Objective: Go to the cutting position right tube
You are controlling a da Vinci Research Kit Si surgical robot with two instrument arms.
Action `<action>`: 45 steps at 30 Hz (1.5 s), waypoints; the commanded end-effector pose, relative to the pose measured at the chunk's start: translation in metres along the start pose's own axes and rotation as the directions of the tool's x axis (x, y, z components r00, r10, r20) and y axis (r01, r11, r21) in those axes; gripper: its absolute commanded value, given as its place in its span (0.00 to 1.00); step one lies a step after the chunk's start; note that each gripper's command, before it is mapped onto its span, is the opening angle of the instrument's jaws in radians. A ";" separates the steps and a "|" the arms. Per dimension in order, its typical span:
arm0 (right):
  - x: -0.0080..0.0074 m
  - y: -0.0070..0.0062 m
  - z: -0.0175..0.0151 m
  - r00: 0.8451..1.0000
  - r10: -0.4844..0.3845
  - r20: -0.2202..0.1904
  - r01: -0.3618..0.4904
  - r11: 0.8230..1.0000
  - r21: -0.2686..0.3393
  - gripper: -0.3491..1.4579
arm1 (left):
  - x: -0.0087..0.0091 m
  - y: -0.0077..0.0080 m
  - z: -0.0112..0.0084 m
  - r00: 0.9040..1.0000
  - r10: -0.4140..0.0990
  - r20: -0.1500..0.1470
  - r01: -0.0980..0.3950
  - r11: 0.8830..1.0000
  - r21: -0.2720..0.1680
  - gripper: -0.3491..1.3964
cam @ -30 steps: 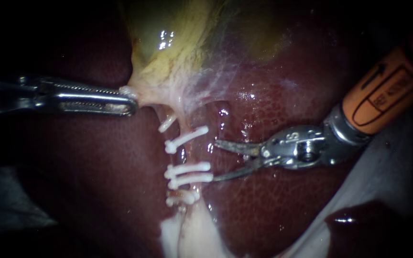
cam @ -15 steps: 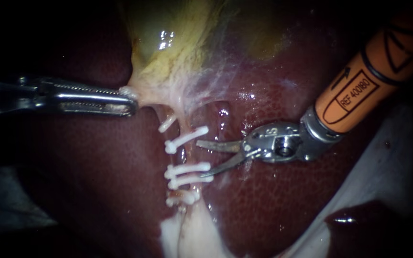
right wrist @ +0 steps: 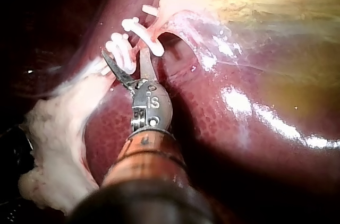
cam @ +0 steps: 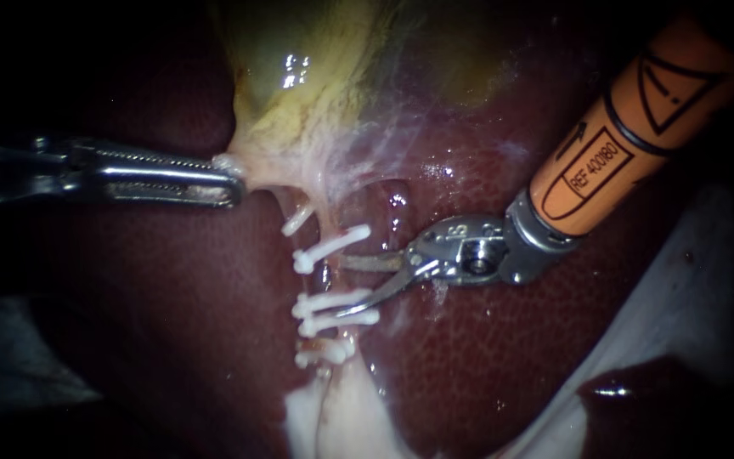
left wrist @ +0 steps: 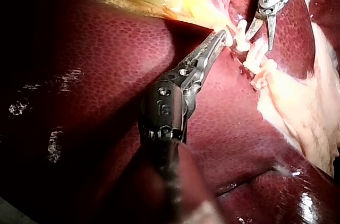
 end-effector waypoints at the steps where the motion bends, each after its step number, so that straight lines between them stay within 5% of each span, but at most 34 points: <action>1: 0.0000 0.0000 0.0000 1.000 -0.006 -0.003 0.006 1.000 0.008 0.92 | 0.0000 0.0000 0.0000 1.000 0.000 0.000 0.000 1.000 0.000 0.00; 9: 0.0005 0.0003 0.0006 0.997 -0.036 -0.069 0.042 0.995 0.089 0.91 | 0.0000 0.0000 0.0000 1.000 0.000 0.000 0.000 1.000 0.000 0.00; 22: 0.0014 0.0013 0.0032 0.997 -0.037 -0.064 0.048 0.983 0.177 0.86 | -0.0001 0.0000 0.0002 1.000 0.000 0.000 0.000 1.000 -0.001 0.00; 29: 0.0026 0.0017 0.0053 0.988 0.077 -0.137 -0.049 0.980 0.194 0.88 | -0.0001 0.0000 0.0003 1.000 0.000 0.000 0.000 1.000 -0.001 0.00; 45: 0.0039 0.0006 0.0069 0.951 0.251 -0.178 -0.204 0.948 0.246 0.93 | 0.0000 0.0000 0.0004 1.000 0.000 0.000 0.000 1.000 -0.001 0.00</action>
